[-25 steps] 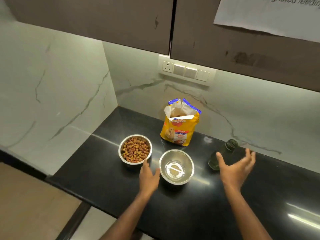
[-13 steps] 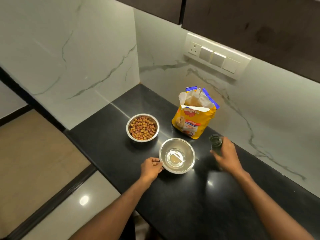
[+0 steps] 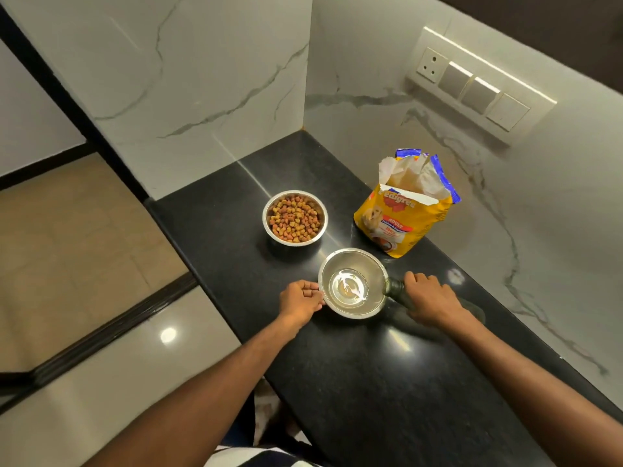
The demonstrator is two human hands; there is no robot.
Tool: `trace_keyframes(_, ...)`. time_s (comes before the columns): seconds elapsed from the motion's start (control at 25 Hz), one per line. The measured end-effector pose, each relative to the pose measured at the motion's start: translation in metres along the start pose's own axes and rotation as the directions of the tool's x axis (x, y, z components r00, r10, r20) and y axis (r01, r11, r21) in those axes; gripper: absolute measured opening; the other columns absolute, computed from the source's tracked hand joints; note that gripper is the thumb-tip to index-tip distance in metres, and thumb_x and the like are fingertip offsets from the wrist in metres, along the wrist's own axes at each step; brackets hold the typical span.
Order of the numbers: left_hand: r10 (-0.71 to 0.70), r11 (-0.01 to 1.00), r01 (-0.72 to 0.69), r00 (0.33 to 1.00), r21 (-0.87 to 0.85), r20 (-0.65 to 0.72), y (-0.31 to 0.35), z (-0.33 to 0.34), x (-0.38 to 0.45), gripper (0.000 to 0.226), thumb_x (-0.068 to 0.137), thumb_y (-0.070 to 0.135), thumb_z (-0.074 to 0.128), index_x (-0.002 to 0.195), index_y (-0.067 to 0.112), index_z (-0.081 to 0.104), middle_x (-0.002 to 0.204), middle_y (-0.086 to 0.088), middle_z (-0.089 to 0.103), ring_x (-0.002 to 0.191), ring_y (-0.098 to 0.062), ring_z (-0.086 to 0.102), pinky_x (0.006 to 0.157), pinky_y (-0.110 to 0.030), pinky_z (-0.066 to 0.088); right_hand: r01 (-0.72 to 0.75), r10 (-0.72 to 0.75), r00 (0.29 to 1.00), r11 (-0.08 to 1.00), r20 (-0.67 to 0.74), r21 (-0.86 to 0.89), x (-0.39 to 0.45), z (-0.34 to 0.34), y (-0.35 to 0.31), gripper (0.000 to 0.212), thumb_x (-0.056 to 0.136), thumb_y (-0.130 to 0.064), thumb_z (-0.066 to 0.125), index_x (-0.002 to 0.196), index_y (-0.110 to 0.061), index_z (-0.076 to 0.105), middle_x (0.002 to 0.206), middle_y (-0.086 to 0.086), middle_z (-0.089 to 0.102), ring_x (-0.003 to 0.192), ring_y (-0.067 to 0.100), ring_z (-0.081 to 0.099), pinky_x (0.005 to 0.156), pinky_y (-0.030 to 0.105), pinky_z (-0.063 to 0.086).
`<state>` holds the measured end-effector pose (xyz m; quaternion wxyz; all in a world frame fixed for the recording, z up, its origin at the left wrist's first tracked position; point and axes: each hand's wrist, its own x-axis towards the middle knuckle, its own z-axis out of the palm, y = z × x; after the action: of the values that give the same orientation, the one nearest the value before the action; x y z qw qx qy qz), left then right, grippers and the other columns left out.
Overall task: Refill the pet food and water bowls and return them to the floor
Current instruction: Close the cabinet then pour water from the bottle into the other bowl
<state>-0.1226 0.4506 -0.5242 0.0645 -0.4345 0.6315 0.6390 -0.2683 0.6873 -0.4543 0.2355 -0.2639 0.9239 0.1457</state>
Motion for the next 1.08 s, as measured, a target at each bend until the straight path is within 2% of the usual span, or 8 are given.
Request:
trace_keyframes(0.16,0.017,1.0,-0.017,1.0,0.02,-0.004,0.0,-0.001,-0.002,0.018,0.095,0.006,0.076,0.111,0.013,0.073,0.096,-0.002,0.079,0.085,-0.01,0.078,0.069,-0.018,0.063,-0.014,0.018,0.998,0.997,0.061,-0.075,0.006,-0.003,-0.004,0.049,0.088,-0.019,0.068,0.13,-0.014,0.044,0.129,0.012,0.06,0.122,0.035,0.057,0.094,0.05,0.053)
trace_keyframes(0.36,0.029,0.999,-0.029,0.999,0.026,-0.018,-0.001,0.0,-0.003,0.018,0.095,0.006,0.076,0.11,0.015,0.073,0.096,-0.001,0.077,0.086,-0.009,0.078,0.065,-0.016,0.061,-0.027,0.039,0.995,0.99,0.089,-0.138,0.008,-0.008,-0.009,0.05,0.086,-0.016,0.069,0.13,-0.013,0.046,0.13,0.013,0.06,0.123,0.035,0.057,0.094,0.048,0.051)
trace_keyframes(0.84,0.047,0.999,-0.047,0.999,0.023,-0.008,-0.004,0.0,-0.004,0.021,0.094,0.005,0.076,0.113,0.014,0.073,0.101,-0.004,0.078,0.091,-0.012,0.079,0.083,-0.027,0.066,-0.036,0.058,0.995,0.965,0.078,-0.258,0.008,-0.021,-0.019,0.058,0.087,-0.024,0.074,0.137,-0.012,0.047,0.132,0.014,0.061,0.125,0.036,0.057,0.103,0.055,0.051)
trace_keyframes(1.08,0.05,0.999,-0.049,0.999,0.013,-0.007,-0.005,0.0,-0.003,0.023,0.094,0.004,0.076,0.115,0.013,0.073,0.102,-0.004,0.079,0.092,-0.012,0.079,0.082,-0.026,0.066,-0.053,0.075,0.995,0.952,0.062,-0.301,0.004,-0.025,-0.02,0.058,0.087,-0.026,0.074,0.138,-0.013,0.048,0.132,0.014,0.061,0.125,0.035,0.057,0.105,0.056,0.049)
